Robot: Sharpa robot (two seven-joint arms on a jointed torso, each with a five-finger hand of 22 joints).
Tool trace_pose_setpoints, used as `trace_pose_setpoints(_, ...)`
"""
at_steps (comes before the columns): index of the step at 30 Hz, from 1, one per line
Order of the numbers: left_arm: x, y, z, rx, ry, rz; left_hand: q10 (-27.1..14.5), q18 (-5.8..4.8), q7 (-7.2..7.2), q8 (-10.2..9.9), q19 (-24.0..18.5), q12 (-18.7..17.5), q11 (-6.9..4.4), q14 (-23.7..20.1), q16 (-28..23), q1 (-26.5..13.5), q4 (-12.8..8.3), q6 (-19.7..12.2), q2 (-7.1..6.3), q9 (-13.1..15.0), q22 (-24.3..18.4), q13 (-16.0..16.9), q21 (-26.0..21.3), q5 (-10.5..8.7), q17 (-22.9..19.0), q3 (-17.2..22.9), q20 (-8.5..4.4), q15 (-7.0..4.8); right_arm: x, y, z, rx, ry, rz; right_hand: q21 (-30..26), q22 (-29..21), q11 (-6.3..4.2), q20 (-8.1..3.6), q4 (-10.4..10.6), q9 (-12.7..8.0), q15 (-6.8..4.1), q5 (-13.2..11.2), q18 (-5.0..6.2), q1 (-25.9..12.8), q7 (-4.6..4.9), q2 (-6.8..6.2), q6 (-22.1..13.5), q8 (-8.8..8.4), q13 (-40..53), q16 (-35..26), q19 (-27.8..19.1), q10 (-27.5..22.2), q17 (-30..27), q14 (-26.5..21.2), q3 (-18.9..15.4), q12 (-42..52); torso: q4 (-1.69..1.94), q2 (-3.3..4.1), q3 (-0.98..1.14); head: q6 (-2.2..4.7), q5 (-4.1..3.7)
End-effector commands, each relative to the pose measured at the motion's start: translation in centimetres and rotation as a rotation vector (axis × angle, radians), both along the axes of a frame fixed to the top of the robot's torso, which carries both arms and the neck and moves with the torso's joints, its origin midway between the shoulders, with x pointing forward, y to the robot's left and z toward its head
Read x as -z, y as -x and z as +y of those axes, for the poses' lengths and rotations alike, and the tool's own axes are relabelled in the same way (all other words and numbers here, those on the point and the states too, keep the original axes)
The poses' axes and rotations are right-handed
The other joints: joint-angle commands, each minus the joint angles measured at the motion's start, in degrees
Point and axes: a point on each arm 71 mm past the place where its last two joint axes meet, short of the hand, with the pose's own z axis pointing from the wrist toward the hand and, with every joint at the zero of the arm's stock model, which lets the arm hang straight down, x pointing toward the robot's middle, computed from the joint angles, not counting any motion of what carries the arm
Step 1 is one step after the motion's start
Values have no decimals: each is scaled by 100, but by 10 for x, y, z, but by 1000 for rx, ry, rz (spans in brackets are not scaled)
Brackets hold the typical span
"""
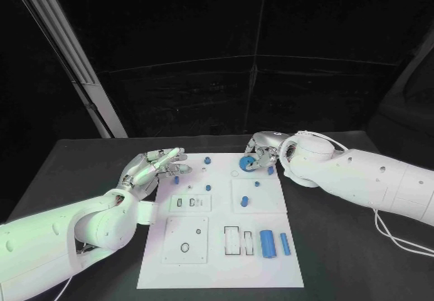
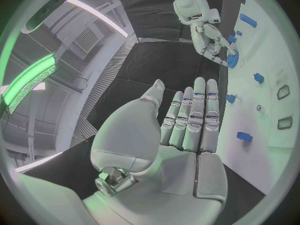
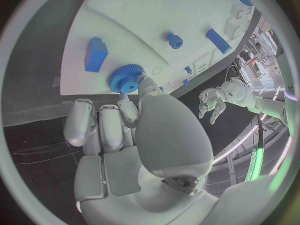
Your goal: Assemble the parts on the task board
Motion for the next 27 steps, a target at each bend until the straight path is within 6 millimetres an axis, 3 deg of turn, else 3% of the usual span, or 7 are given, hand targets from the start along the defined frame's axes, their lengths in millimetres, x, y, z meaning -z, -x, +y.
trace_pose_setpoints(1, -1, 0, 0, 1, 1, -4, 37, 87, 4, -37, 47, -23, 22, 38, -35, 19, -30, 54, 66, -2, -9, -4, -28, -13, 8, 8, -4, -13, 4, 1, -1, -5, 32, 23, 37, 16, -11, -23, -82, -10, -14, -134, -34, 109, -1, 24, 54, 21, 20, 23, 31, 41, -13, 124, 81, 32, 18, 0, -4, -1, -1)
trace_pose_setpoints(10, -1, 0, 1, -1, 0, -4, 40, 87, 2, -39, 49, -26, 21, 40, -39, 28, -38, 56, 74, -2, -12, -4, -30, -13, 10, 12, -4, -13, 2, 1, 2, -26, 40, -6, 74, 87, -16, -22, -279, -21, -14, -157, -46, 285, 8, 30, 139, 46, 94, 16, 51, 63, -41, 117, 361, 71, 15, 4, 3, -17, -11)
trace_pose_setpoints(13, -1, 0, 1, -2, -1, -4, 40, 87, 2, -39, 49, -26, 21, 40, -39, 28, -38, 56, 74, -2, -12, -4, -30, -13, 10, 12, -4, -13, 0, 2, 4, -35, 44, -31, 99, 141, -39, -32, -325, -8, -31, -341, -54, 321, -27, 101, 297, 105, 151, 17, 74, 99, -45, 116, 549, 116, 15, 1, 5, -26, -15)
trace_pose_setpoints(18, -1, 0, 1, -3, -1, -4, 43, 87, -1, -41, 52, -28, 19, 42, -42, 37, -47, 59, 80, -2, -14, -4, -32, -13, 12, 14, -5, -14, -3, 4, 9, -54, 35, -66, 136, 222, -104, -65, -311, 17, -78, -356, -67, 222, -111, 134, 572, 206, 203, 25, 113, 142, -35, 120, 719, 155, 23, 4, 4, -24, -25)
trace_pose_setpoints(23, -1, 0, 1, -2, -1, -3, 43, 87, -1, -41, 52, -28, 19, 42, -42, 37, -47, 59, 80, -2, -14, -4, -32, -13, 12, 14, -5, -14, -7, 7, 16, -70, 11, -100, 179, 323, -149, -105, -240, 9, -118, -288, -87, 34, -163, 136, 704, 216, 241, 36, 166, 185, -16, 128, 837, 179, 32, 2, 5, -28, -19)
trace_pose_setpoints(27, -1, 0, 1, -2, -1, -3, 46, 87, -2, -43, 53, -29, 18, 43, -44, 42, -52, 61, 83, -3, -16, -4, -33, -13, 14, 16, -5, -15, -12, 11, 22, -65, -16, -133, 171, 298, -161, -128, -194, -18, -134, 48, -83, -127, -172, 22, 723, 146, 216, 26, 155, 177, -42, 125, 963, 127, 36, 0, 6, -29, -7)
